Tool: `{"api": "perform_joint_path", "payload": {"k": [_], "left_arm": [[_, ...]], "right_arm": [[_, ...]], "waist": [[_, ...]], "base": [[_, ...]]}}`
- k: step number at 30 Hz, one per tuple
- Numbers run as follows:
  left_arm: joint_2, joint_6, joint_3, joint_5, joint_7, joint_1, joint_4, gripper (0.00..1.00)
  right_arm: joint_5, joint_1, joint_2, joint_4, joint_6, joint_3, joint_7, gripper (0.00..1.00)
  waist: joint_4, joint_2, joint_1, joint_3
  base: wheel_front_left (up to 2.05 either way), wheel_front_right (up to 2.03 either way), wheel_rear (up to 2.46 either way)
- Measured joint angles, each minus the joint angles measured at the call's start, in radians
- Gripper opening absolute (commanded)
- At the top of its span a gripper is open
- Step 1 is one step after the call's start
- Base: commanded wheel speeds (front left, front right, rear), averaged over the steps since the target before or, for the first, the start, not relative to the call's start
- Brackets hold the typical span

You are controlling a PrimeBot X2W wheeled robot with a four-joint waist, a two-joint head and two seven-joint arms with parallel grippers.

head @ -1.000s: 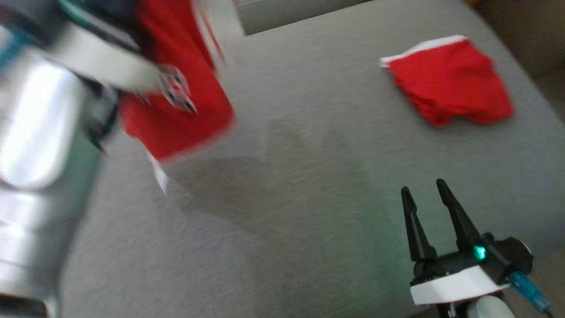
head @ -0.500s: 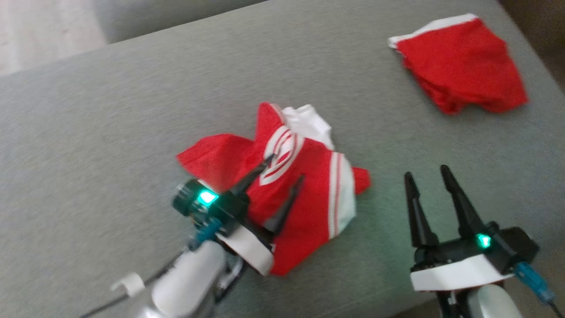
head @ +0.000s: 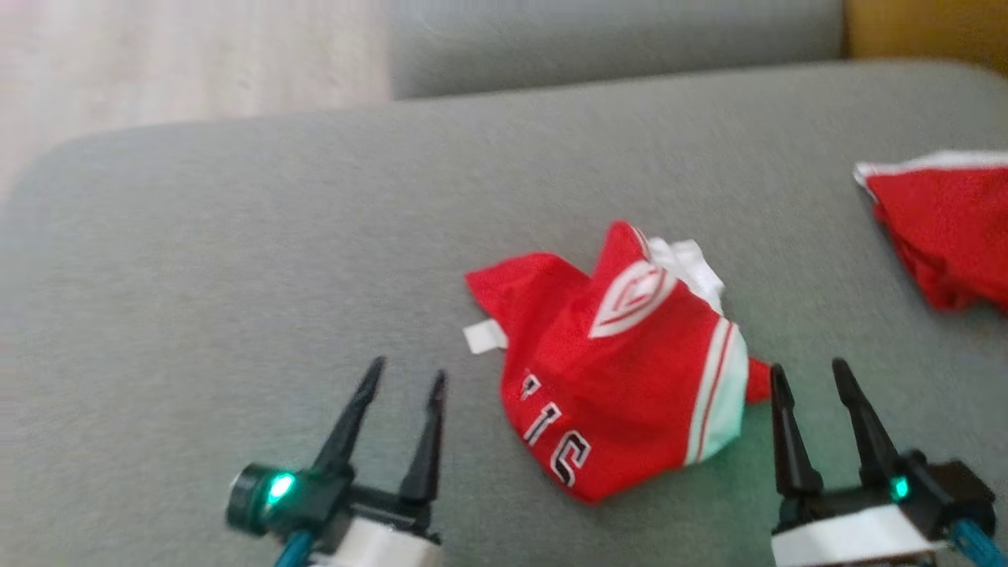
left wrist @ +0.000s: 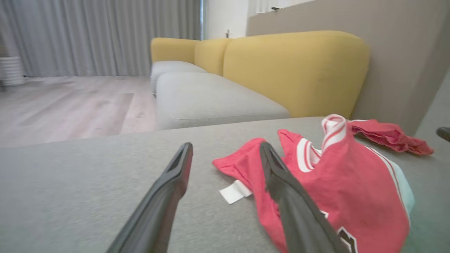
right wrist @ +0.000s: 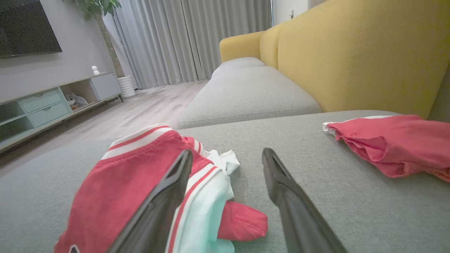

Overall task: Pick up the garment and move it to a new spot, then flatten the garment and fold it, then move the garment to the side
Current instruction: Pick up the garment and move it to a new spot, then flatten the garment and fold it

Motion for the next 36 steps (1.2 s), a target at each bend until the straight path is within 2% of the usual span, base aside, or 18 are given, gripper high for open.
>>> {"api": "perform_joint_path", "payload": {"k": [5,10,12,20,27,36], "left_arm": [[-0.013,0.037,0.101,0.055,0.0,0.114,-0.121,1.0],[-0.037,0.046,0.177,0.067,-0.002,0.222,-0.183,1.0],[-0.037,0.046,0.188,0.108,-0.002,0.256,-0.198,1.0],[-0.049,0.046,0.235,0.12,-0.002,0.298,-0.213,1.0],[-0.053,0.019,0.239,0.129,-0.002,0.312,-0.212,1.0],[-0.055,0.012,0.243,0.144,-0.002,0.312,-0.212,1.0]], "right_arm": [[-0.01,0.05,0.001,-0.001,0.0,-0.027,0.0,1.0],[-0.008,0.092,0.004,-0.003,0.0,-0.033,0.0,1.0],[-0.008,0.114,0.004,-0.004,0.0,-0.033,0.0,1.0],[-0.008,0.15,0.007,-0.013,0.0,-0.025,0.0,1.0],[-0.004,0.151,0.007,-0.021,0.0,-0.025,0.0,1.0],[0.002,0.151,0.008,-0.021,0.0,-0.025,0.0,1.0]], "waist": [[0.067,0.0,-0.0001,-0.07],[0.106,0.0,-0.0002,-0.135],[0.114,0.0,-0.0002,-0.158],[0.106,0.0,0.0,-0.193],[0.104,0.0,0.0,-0.19],[0.101,0.0,0.0002,-0.179]], "base": [[0.0,0.0,0.0],[0.0,0.0,0.0],[0.0,0.0,0.0],[0.0,0.0,0.0],[0.0,0.0,0.0],[0.0,0.0,0.0]]}}
